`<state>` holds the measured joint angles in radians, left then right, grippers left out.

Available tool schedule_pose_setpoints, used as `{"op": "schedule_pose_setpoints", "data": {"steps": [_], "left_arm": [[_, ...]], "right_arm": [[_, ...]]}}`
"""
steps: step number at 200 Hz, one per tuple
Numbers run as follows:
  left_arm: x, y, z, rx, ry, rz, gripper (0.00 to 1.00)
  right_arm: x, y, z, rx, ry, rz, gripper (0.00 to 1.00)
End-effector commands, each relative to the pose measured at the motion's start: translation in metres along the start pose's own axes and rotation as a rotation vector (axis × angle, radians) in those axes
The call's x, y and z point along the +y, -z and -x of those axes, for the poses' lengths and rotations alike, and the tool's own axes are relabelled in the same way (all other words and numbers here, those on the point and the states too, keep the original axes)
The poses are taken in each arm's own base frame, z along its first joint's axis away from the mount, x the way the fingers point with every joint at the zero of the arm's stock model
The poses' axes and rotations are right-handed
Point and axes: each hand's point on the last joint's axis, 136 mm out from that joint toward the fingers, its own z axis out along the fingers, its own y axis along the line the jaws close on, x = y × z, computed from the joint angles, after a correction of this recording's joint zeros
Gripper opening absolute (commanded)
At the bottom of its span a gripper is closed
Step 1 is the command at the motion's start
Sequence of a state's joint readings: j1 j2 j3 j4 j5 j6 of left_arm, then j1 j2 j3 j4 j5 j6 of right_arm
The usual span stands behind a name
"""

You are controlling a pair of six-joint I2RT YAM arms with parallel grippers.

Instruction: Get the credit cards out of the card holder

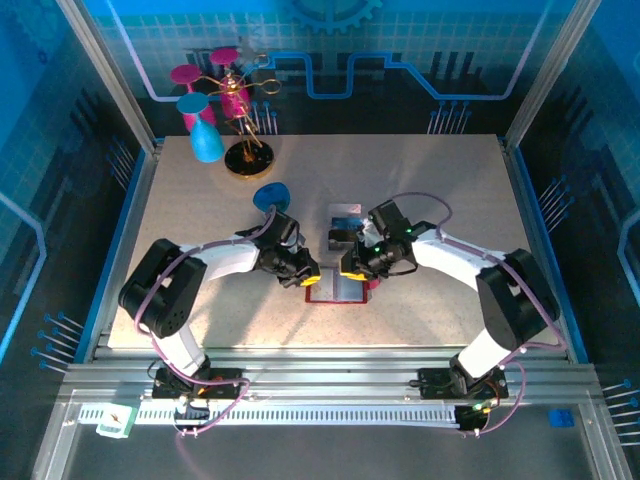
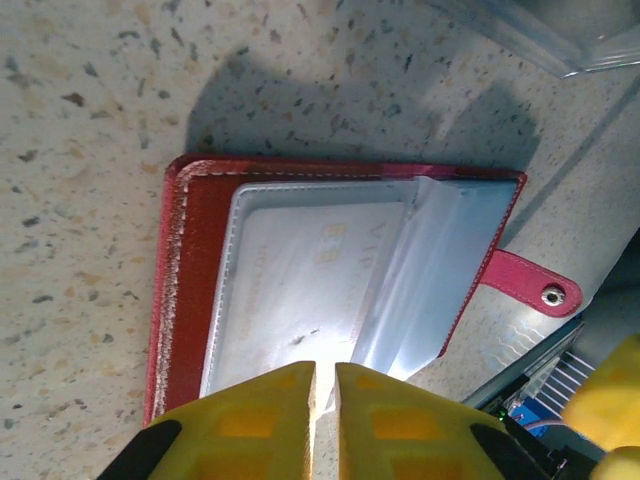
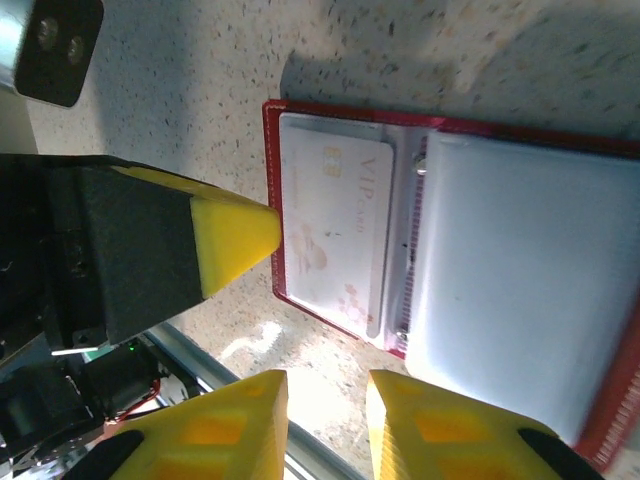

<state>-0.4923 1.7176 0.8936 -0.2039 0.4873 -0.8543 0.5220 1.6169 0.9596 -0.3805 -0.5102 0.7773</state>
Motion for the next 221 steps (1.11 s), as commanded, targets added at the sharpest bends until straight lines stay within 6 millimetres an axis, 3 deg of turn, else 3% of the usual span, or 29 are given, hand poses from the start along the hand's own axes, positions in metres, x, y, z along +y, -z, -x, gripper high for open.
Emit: {"op": "schedule_pose_setpoints", "data": {"steps": [1, 37, 85, 184, 221], "left_arm": [[0.017, -0.005, -0.005, 0.031, 0.002, 0.039, 0.12], [0.030, -0.008, -0.007, 0.040, 0.002, 0.084, 0.11], [0.039, -0.008, -0.009, 0.038, 0.012, 0.091, 0.10], [0.044, -0.011, -0.013, 0.053, 0.021, 0.086, 0.10], [0.043, -0.009, -0.012, 0.046, 0.020, 0.082, 0.16]], "right_arm": [[0.011, -0.020, -0.004, 0.042, -0.021, 0.067, 0.27], [0.010, -0.044, -0.008, 0.081, -0.032, 0.064, 0.26], [0.002, -0.059, -0.008, 0.100, -0.034, 0.017, 0.26], [-0.004, -0.072, -0.009, 0.110, -0.040, 0.011, 0.23], [-0.016, -0.069, -0.010, 0.109, -0.028, -0.087, 0.26]]}}
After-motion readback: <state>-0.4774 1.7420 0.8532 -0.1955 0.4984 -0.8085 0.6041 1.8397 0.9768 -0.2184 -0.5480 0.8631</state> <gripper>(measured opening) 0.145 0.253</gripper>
